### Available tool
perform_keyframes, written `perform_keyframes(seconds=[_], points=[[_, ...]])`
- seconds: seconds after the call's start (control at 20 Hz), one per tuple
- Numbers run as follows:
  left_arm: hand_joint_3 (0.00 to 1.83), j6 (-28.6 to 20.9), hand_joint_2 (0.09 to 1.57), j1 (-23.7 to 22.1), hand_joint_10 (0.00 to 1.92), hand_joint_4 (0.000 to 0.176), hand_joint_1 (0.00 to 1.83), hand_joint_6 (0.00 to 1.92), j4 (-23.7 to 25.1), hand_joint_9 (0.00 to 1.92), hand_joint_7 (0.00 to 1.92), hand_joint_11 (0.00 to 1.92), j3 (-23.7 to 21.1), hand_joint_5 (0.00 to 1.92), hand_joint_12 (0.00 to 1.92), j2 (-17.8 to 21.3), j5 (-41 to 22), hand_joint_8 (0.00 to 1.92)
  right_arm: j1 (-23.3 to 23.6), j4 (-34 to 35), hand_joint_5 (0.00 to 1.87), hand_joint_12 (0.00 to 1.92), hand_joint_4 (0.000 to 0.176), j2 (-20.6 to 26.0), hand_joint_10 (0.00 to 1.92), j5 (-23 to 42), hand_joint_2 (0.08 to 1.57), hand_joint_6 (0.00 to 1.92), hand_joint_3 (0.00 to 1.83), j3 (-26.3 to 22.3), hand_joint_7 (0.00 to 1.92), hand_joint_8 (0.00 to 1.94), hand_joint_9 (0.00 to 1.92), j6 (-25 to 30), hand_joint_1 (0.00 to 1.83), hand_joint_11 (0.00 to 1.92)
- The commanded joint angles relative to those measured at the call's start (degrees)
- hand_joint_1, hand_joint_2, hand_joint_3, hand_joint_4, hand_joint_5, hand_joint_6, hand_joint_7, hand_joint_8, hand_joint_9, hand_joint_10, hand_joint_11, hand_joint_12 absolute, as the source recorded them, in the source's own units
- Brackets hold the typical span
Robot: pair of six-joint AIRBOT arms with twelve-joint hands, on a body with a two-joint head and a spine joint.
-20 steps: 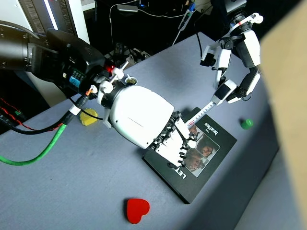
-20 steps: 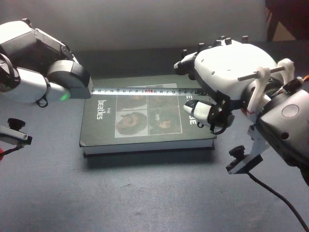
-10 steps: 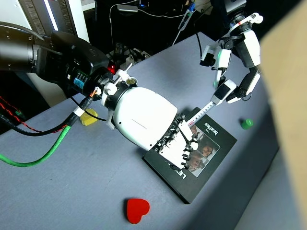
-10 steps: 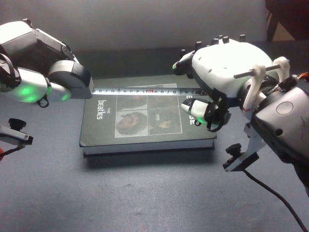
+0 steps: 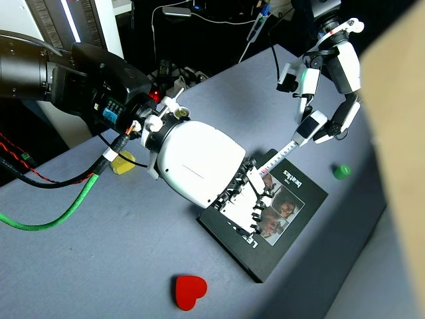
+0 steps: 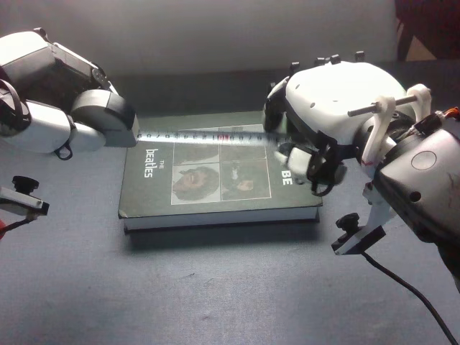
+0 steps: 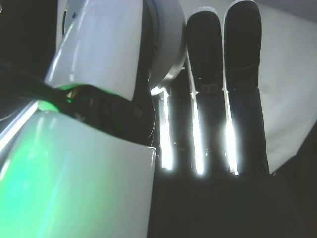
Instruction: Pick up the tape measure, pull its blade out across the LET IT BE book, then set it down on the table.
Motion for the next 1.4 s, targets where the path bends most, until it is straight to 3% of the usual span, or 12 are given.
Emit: perform_keyframes(seconds=[0.0, 0.05, 0.1, 0.15, 0.45, 0.5, 0.6, 0.65, 0.7, 0.75, 1.35], points=[[0.00, -0.7, 1.12, -0.8, 1.19, 0.000, 1.37, 1.00, 0.7, 0.97, 0.93, 0.87, -0.1, 0.91, 1.11, -0.1, -4.7, 0.96, 0.8, -4.6, 0.74, 1.40, 0.000, 0.2, 0.67, 3.3, 1.20, 1.27, 0.00, -0.1, 0.89, 1.12, 0.71, 0.1, 1.17, 0.42], [0.00, -0.7, 1.12, -0.8, 1.19, 0.000, 1.37, 1.00, 0.7, 0.97, 0.93, 0.87, -0.1, 0.91, 1.11, -0.1, -4.7, 0.96, 0.8, -4.6, 0.74, 1.40, 0.000, 0.2, 0.67, 3.3, 1.20, 1.27, 0.00, -0.1, 0.89, 1.12, 0.71, 0.1, 1.17, 0.42], [0.00, -0.7, 1.12, -0.8, 1.19, 0.000, 1.37, 0.99, 0.7, 0.97, 0.92, 0.87, -0.1, 0.92, 1.10, -0.1, -4.7, 0.96, 0.8, -4.6, 0.75, 1.50, 0.000, 0.2, 0.93, 3.3, 1.18, 1.22, 0.00, -0.1, 0.97, 1.13, 0.80, 0.1, 1.21, 0.58], [0.00, -0.7, 1.11, -0.8, 1.19, 0.000, 1.38, 0.99, 0.7, 0.97, 0.94, 0.87, -0.1, 0.92, 1.10, -0.1, -4.7, 0.95, 0.8, -4.6, 0.75, 1.53, 0.000, 0.2, 1.01, 3.3, 1.17, 1.22, 0.00, -0.1, 0.99, 1.12, 0.80, 0.1, 1.22, 0.62], [0.00, -0.8, 1.11, -0.8, 1.18, 0.000, 1.38, 0.98, 0.7, 0.98, 0.93, 0.87, 0.0, 0.93, 1.10, -0.1, -4.9, 0.95, 0.9, -4.6, 0.75, 1.51, 0.000, 0.9, 1.02, 3.3, 1.18, 1.26, 0.00, -0.1, 0.95, 1.14, 0.76, 0.3, 1.20, 0.59], [0.00, -0.8, 1.11, -0.8, 1.18, 0.000, 1.38, 0.98, 0.7, 0.98, 0.93, 0.87, 0.0, 0.93, 1.10, -0.1, -4.9, 0.95, 0.8, -4.6, 0.73, 1.51, 0.000, 1.1, 1.36, 3.2, 1.19, 1.26, 0.00, -0.1, 0.95, 1.12, 0.72, 0.4, 1.32, 0.59], [0.00, -0.9, 1.11, -0.8, 1.18, 0.000, 1.38, 0.97, 0.7, 0.98, 0.93, 0.87, 0.0, 0.93, 1.10, -0.1, -5.0, 0.95, 0.8, -4.6, 0.73, 1.52, 0.000, 1.9, 1.46, 2.8, 1.19, 1.27, 0.00, -0.1, 0.93, 1.13, 0.71, 0.7, 1.35, 0.58], [0.00, -1.0, 1.11, -0.8, 1.18, 0.000, 1.38, 0.98, 0.7, 0.98, 0.93, 0.87, 0.0, 0.93, 1.10, -0.1, -5.0, 0.95, 0.9, -4.6, 0.73, 1.52, 0.000, 2.2, 1.46, 2.7, 1.19, 1.27, 0.00, -0.1, 0.93, 1.13, 0.70, 0.7, 1.35, 0.58], [0.00, -1.0, 1.11, -0.8, 1.17, 0.000, 1.38, 0.98, 0.7, 0.98, 0.93, 0.87, 0.0, 0.93, 1.09, -0.1, -5.1, 0.95, 0.9, -4.6, 0.74, 1.53, 0.000, 2.6, 1.19, 2.5, 1.19, 1.28, 0.00, -0.1, 0.94, 1.15, 0.71, 0.8, 1.22, 0.58], [0.00, -1.2, 1.11, -0.8, 1.17, 0.000, 1.38, 0.98, 0.7, 0.98, 0.94, 0.86, 0.1, 0.93, 1.09, -0.1, -5.2, 0.95, 1.0, -4.6, 0.75, 1.52, 0.000, 3.0, 1.08, 2.4, 1.19, 1.27, 0.00, -0.1, 0.95, 1.14, 0.73, 0.9, 1.20, 0.58], [0.00, -1.5, 1.11, -1.0, 1.17, 0.000, 1.38, 0.98, 0.7, 0.98, 0.94, 0.87, 0.3, 0.92, 1.09, -0.2, -5.5, 0.95, 0.1, -7.0, 0.73, 1.52, 0.000, 8.0, 1.03, -0.2, 1.19, 1.30, 0.00, -0.1, 0.94, 1.14, 0.76, 3.2, 1.19, 0.58]])
